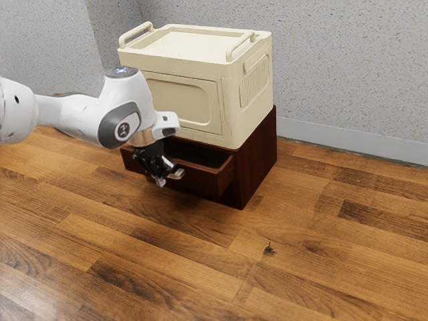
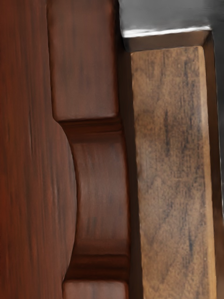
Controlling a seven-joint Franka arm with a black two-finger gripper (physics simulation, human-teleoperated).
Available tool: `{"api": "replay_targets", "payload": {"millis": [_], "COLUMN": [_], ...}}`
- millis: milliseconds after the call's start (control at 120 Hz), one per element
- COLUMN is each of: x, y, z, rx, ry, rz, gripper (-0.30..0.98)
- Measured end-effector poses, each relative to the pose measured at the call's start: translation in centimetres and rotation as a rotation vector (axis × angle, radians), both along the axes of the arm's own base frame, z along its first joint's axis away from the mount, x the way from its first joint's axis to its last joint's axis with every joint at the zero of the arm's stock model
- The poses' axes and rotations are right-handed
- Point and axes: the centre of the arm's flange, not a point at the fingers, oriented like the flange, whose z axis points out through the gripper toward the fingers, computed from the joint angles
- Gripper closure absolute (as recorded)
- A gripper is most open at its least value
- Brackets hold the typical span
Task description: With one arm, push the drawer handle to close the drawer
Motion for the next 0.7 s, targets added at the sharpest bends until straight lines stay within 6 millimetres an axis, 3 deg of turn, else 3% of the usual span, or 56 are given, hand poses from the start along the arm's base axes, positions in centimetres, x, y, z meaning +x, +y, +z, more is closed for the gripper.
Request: {"api": "replay_targets", "payload": {"millis": [292,700], "x": [3.0,6.7], "y": [0.2,0.8], "z": [1.1,0.0], "rx": [0.016,0.062], "ry": [-0.035,-0.021], "rz": [-0.025,-0.063], "gripper": [0.79,0.79]}}
